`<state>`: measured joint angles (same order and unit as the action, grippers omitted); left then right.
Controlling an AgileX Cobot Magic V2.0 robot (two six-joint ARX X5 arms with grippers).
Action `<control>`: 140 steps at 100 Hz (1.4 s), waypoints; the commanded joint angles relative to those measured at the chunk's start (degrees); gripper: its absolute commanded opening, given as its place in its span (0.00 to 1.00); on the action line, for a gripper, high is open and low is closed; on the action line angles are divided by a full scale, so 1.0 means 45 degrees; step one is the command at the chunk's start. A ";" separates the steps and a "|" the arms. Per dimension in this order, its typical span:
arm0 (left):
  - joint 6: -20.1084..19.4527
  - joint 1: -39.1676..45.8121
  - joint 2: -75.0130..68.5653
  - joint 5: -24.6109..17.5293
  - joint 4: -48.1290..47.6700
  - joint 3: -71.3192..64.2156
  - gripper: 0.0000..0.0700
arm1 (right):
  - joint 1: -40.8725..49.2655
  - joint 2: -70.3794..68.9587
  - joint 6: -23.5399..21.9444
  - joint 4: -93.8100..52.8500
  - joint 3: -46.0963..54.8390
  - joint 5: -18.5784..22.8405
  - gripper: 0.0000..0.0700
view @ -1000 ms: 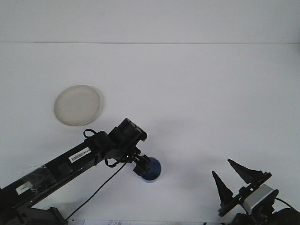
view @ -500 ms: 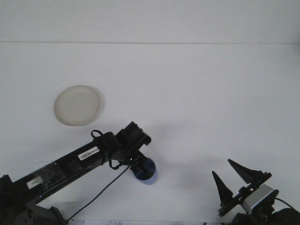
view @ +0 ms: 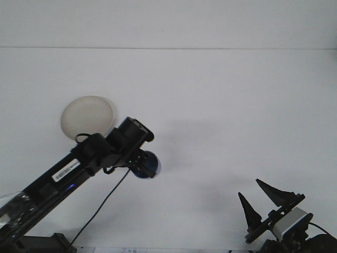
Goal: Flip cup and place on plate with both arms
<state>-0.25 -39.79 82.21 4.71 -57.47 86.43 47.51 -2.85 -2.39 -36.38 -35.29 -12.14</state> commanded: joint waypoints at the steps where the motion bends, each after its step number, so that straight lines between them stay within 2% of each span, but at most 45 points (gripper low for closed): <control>1: -0.0641 0.0821 0.0019 0.0719 -0.0228 0.0748 0.01 | 0.0107 -0.0029 -0.0087 0.0102 -0.0029 0.0005 0.61; 13: -0.0816 0.3041 0.0024 0.0777 -0.0481 0.1685 0.01 | 0.0107 -0.0029 -0.0087 0.0097 -0.0029 0.0005 0.61; 29: -0.0845 0.6246 0.0364 0.0743 0.0583 0.1855 0.01 | 0.0107 -0.0029 -0.0087 0.0092 -0.0029 0.0005 0.61; 39: -0.0801 0.8160 0.1064 0.0253 0.1151 0.1855 0.01 | 0.0107 -0.0029 -0.0087 0.0092 -0.0029 0.0005 0.61; 50: -0.0767 0.9316 0.1933 -0.0092 0.1472 0.1855 0.01 | 0.0107 -0.0029 -0.0087 0.0092 -0.0029 0.0005 0.61; 70: -0.0505 1.0064 0.3385 -0.0685 0.2317 0.1855 0.01 | 0.0107 -0.0029 -0.0087 0.0083 -0.0029 -0.0010 0.61; 118: -0.0345 0.9947 0.5552 -0.0690 0.2613 0.1855 0.03 | 0.0107 -0.0029 -0.0087 0.0078 -0.0029 -0.0034 0.61; 124: -0.0204 0.9908 0.5552 -0.0690 0.2652 0.1855 0.15 | 0.0107 -0.0029 -0.0087 0.0078 -0.0029 -0.0034 0.61; 135: 0.0044 0.9889 0.5552 -0.0709 0.2769 0.1933 0.65 | 0.0107 -0.0029 -0.0087 0.0078 -0.0029 -0.0034 0.61; 140: 0.0160 0.9850 0.5552 -0.0719 0.2681 0.2050 0.77 | 0.0107 -0.0029 -0.0087 0.0078 -0.0029 -0.0034 0.61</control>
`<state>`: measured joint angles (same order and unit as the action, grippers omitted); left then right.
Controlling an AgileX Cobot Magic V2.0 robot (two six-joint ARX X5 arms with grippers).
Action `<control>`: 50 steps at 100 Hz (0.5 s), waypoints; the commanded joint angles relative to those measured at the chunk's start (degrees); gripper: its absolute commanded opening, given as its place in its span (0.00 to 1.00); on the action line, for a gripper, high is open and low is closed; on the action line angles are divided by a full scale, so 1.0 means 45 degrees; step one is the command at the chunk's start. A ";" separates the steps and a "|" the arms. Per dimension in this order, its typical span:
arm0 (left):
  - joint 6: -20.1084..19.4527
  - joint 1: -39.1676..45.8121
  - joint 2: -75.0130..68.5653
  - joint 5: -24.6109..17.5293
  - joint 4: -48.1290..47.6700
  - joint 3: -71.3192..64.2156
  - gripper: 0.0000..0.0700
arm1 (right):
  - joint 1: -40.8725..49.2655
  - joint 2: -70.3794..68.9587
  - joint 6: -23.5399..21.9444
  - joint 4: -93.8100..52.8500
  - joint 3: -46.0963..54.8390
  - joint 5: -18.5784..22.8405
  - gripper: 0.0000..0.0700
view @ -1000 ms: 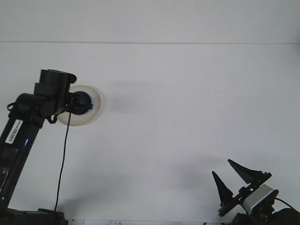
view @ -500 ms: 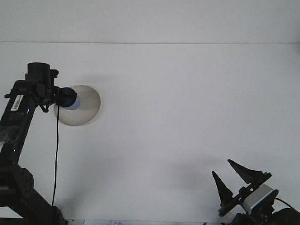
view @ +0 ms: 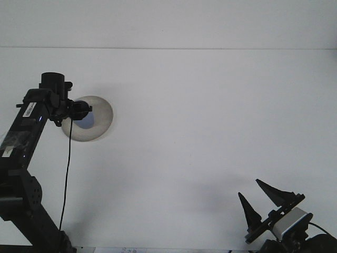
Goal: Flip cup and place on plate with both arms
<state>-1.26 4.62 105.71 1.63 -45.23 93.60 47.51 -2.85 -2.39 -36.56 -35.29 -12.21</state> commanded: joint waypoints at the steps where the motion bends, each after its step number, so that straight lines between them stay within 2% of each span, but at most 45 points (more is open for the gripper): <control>1: 0.0403 -0.0029 0.0330 -0.0039 -0.0058 0.0486 0.78 | 0.0107 -0.0029 -0.0087 0.0117 -0.0029 -0.0019 0.61; 24: 0.0743 -0.0034 0.0282 -0.0826 -0.1384 0.2006 0.78 | 0.0107 -0.0029 -0.0083 0.0117 -0.0029 -0.0019 0.61; 34: 0.0792 -0.0034 -0.0151 -0.0840 -0.2074 0.2735 0.78 | 0.0107 -0.0029 -0.0083 0.0117 -0.0029 -0.0019 0.61; 50: 0.1103 -0.0155 -0.2220 -0.0840 -0.1894 0.2827 0.78 | 0.0107 -0.0029 -0.0083 0.0121 -0.0029 -0.0019 0.61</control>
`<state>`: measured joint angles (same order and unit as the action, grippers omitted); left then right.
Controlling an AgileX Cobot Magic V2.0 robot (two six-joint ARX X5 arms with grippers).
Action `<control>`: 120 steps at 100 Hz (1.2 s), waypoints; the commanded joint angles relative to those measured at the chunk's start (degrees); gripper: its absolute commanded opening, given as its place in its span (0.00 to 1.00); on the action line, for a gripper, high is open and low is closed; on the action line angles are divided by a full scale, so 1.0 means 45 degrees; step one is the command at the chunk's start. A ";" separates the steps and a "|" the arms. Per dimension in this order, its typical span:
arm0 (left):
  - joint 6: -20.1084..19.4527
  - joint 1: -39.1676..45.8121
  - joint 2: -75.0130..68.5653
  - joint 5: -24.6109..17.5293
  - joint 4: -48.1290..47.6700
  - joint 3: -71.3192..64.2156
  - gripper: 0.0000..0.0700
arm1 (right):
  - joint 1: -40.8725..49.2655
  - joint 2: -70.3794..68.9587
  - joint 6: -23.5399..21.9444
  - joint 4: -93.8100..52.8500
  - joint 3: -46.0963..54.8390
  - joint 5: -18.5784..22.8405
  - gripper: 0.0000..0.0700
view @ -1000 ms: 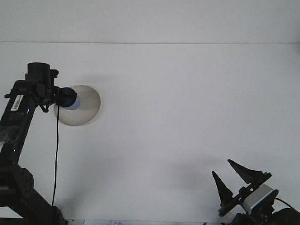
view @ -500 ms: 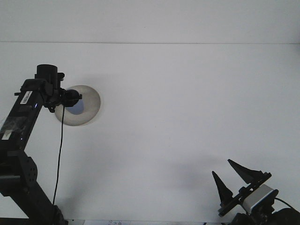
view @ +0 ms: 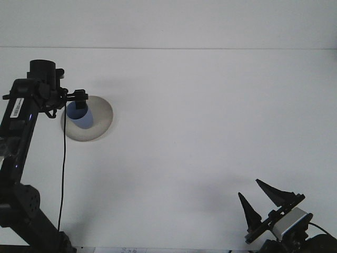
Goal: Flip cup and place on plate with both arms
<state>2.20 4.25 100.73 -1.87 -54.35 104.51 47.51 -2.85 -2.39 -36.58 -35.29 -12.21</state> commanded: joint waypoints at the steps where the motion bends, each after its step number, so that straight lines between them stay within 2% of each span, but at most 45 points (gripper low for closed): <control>1: 0.0355 -0.0087 -0.1263 -0.0063 0.0131 0.0403 0.78 | 0.0107 -0.0029 -0.0083 0.0126 -0.0029 -0.0019 0.61; 29: 0.0578 -0.1564 -0.5727 -0.0068 0.0636 -0.0243 0.78 | 0.0107 -0.0029 -0.0087 0.0131 -0.0029 -0.0029 0.61; 49: 0.0719 -0.3575 -0.9622 -0.0063 0.2375 -0.4449 0.78 | 0.0107 -0.0029 -0.0102 0.0131 -0.0029 -0.0029 0.61; 65: 0.2414 -0.5343 -1.3080 -0.0063 0.4473 -0.9097 0.78 | 0.0107 -0.0029 -0.0121 0.0126 -0.0029 -0.0029 0.61; 83: 0.4051 -0.6207 -1.5820 -0.0063 0.6193 -1.2915 0.75 | 0.0107 -0.0029 -0.0121 0.0126 -0.0029 -0.0029 0.61; 89: 0.4250 -0.6358 -1.6393 -0.0063 0.6222 -1.3692 0.60 | 0.0107 -0.0029 -0.0121 0.0112 -0.0029 -0.0029 0.52; 93: 0.4260 -0.6407 -1.6626 -0.0063 0.6144 -1.4003 0.37 | 0.0107 -0.0029 -0.0121 0.0102 -0.0029 -0.0024 0.29; 97: 0.4255 -0.6445 -1.6796 -0.0063 0.5969 -1.4207 0.08 | 0.0107 -0.0029 -0.0121 0.0087 -0.0029 -0.0019 0.00; 98: 0.4250 -0.6450 -1.6825 -0.0063 0.5931 -1.4241 0.01 | 0.0107 -0.0029 -0.0117 0.0087 -0.0029 -0.0019 0.00; 120: 0.4197 -0.6460 -1.6912 -0.0063 0.5712 -1.4304 0.02 | 0.0107 -0.0029 -0.0180 0.0102 -0.0034 0.0015 0.01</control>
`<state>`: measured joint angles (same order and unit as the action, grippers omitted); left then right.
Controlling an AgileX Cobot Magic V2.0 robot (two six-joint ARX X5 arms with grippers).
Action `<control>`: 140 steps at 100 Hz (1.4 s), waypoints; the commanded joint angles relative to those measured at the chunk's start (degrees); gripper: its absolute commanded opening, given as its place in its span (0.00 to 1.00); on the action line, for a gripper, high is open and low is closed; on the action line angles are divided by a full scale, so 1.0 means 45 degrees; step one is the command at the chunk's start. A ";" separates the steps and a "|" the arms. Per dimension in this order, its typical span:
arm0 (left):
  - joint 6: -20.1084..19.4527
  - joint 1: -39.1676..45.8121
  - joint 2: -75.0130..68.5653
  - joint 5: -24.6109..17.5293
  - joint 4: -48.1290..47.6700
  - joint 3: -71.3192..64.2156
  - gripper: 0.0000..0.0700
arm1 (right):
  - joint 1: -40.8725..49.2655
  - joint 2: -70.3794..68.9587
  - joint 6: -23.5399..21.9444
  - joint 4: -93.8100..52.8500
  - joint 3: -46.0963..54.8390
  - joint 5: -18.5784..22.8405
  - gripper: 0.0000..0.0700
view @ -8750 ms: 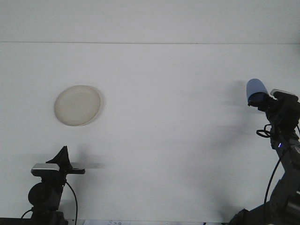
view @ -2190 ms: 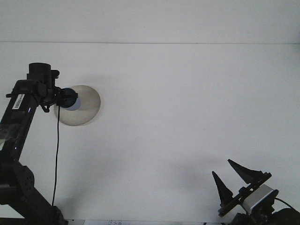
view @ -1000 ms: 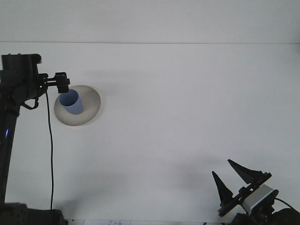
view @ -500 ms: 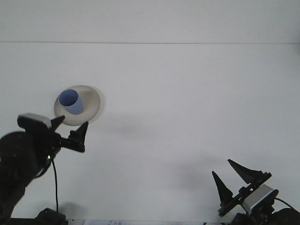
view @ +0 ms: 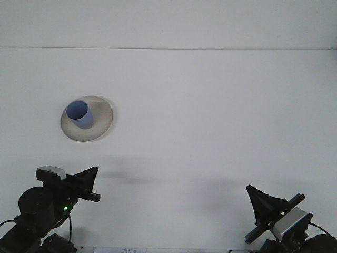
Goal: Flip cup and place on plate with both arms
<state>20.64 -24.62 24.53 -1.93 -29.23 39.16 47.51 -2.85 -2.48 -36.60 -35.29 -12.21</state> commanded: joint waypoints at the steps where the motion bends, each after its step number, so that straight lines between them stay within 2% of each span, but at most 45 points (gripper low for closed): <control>1: 0.0097 -0.0044 0.0019 -0.0049 0.0136 0.0219 0.02 | 0.0107 -0.0029 -0.0155 0.0112 -0.0034 0.0015 0.01; 65: 0.0083 -0.0039 0.0005 -0.0029 0.1088 0.0233 0.02 | 0.0107 -0.0029 -0.0160 0.0131 -0.0034 0.0024 0.01; 68: -0.0180 -0.0015 0.0000 0.0000 0.1107 0.0233 0.02 | 0.0107 -0.0029 -0.0160 0.0126 -0.0034 0.0024 0.01; 73: -0.1617 0.0131 -0.0233 0.0155 0.1112 0.0160 0.02 | 0.0107 -0.0029 -0.0155 0.0126 -0.0034 0.0024 0.01; 80: -0.2822 0.0510 -0.0709 0.0170 0.1506 -0.0321 0.02 | 0.0107 -0.0029 -0.0160 0.0131 -0.0034 0.0024 0.01; 87: -0.3541 0.1044 -0.1282 0.0253 0.2380 -0.1263 0.02 | 0.0107 -0.0029 -0.0155 0.0126 -0.0034 0.0024 0.01; 101: -0.4750 0.2443 -0.3055 0.1447 0.5527 -0.4498 0.02 | 0.0107 -0.0029 -0.0160 0.0126 -0.0034 0.0034 0.01; 107: -0.5183 0.2953 -0.3798 0.1545 0.6339 -0.5731 0.02 | 0.0107 -0.0029 -0.0160 0.0126 -0.0034 0.0029 0.01; 122: -0.5202 0.3755 -0.4969 0.1545 0.6747 -0.7703 0.02 | 0.0107 -0.0029 -0.0160 0.0131 -0.0034 0.0024 0.01; 140: -0.5095 0.4201 -0.5416 0.1564 0.6742 -0.8529 0.02 | 0.0107 -0.0029 -0.0160 0.0126 -0.0034 0.0029 0.01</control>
<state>-2.02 -6.07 1.02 4.67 0.84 1.91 47.51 -2.85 -2.81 -36.60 -35.29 -12.16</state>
